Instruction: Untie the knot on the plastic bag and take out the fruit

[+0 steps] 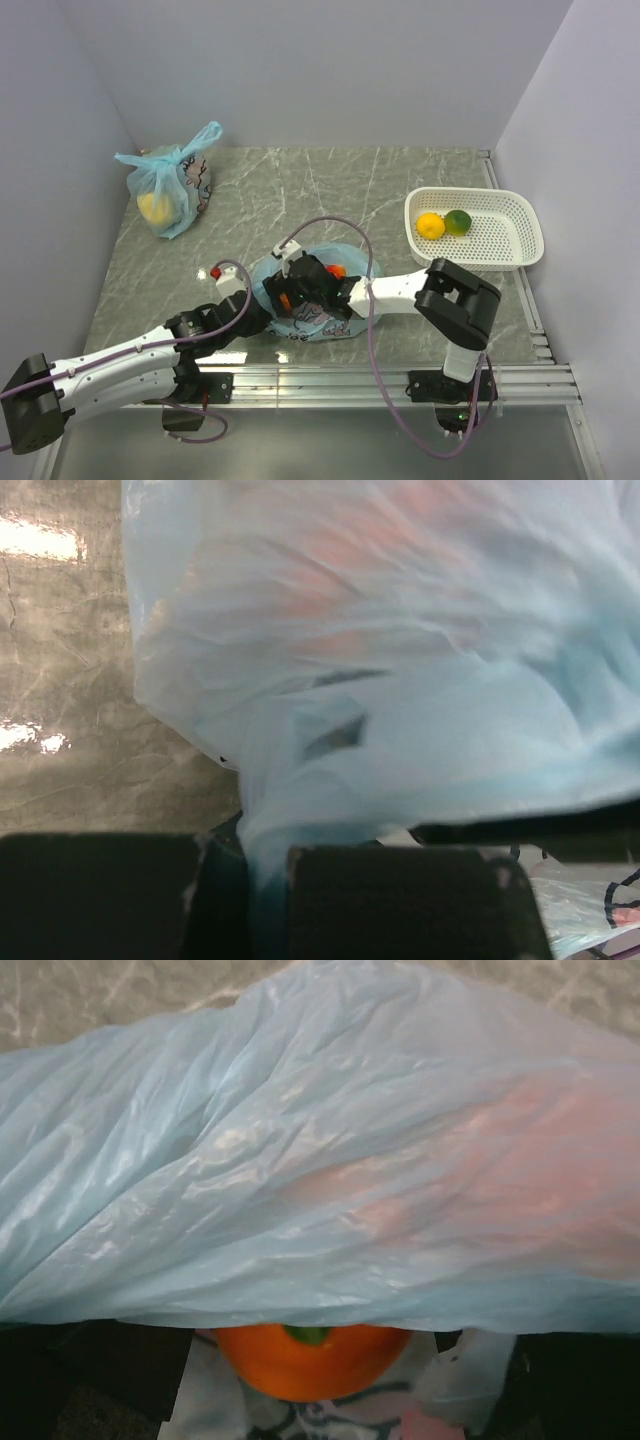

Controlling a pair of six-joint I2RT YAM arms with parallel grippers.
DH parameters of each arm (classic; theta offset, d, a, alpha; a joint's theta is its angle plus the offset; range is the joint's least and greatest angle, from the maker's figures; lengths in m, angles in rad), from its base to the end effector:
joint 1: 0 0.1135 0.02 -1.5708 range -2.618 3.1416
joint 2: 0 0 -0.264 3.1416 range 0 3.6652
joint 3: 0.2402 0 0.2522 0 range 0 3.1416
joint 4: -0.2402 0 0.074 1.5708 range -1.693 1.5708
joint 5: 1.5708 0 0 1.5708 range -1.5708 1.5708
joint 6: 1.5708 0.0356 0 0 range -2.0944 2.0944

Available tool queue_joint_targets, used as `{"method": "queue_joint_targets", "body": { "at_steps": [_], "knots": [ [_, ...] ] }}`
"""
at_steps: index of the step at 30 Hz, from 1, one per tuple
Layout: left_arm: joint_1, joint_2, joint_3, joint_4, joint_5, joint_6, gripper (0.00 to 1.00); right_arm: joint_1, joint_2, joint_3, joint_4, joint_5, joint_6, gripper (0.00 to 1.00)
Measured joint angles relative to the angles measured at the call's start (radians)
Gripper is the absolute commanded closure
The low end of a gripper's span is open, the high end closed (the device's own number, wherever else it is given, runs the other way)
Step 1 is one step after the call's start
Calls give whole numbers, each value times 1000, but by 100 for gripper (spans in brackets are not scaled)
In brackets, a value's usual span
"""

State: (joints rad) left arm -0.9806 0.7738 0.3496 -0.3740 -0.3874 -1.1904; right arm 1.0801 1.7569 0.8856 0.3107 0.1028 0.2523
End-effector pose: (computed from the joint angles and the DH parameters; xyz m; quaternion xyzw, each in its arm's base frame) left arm 0.0968 -0.1203 0.1753 -0.1673 0.8964 -0.2439 0.3302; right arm 0.1753 0.3203 0.1660 -0.3287 0.8102 0.2633 0.4077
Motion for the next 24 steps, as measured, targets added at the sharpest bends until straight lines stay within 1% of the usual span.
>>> {"method": "queue_joint_targets", "body": {
  "at_steps": [2, 3, 5, 6, 8, 9, 10, 12, 14, 15, 19, 24],
  "knots": [
    [0, 0, 0, 3, -2, 0, 99, 0, 31, 26, 21, -2, 8, 13],
    [0, 0, 0, 6, -3, 0, 99, 0, 40, 29, 30, -4, 11, 18],
    [0, 0, 0, 9, -5, 0, 99, 0, 48, 31, 48, -7, 19, 25],
    [0, 0, 0, 10, -7, 0, 99, 0, 48, 31, 49, -8, 20, 39],
    [0, -1, 0, 10, -13, 0, 100, 0, 45, 27, 50, -7, 20, 59],
    [0, -2, 0, 10, -15, 0, 99, 0, 42, 22, 51, -7, 20, 75],
    [0, -5, 0, 10, -19, 1, 99, 0, 34, 16, 51, -6, 19, 82],
    [0, -7, 0, 10, -32, 3, 99, 0, 5, -10, 42, -5, 15, 93],
    [0, -6, 3, 6, -48, 6, 99, 0, -43, -46, 24, 2, 10, 96],
    [0, -4, 8, 0, -60, 10, 99, 0, -66, -59, 16, 4, 5, 99],
    [0, 18, 43, -10, -98, 31, 99, 0, -195, -107, -29, 21, -16, 100],
    [0, 52, 66, 7, -111, 58, 100, 0, -384, -119, -108, 54, -35, 100]
  ]
}}
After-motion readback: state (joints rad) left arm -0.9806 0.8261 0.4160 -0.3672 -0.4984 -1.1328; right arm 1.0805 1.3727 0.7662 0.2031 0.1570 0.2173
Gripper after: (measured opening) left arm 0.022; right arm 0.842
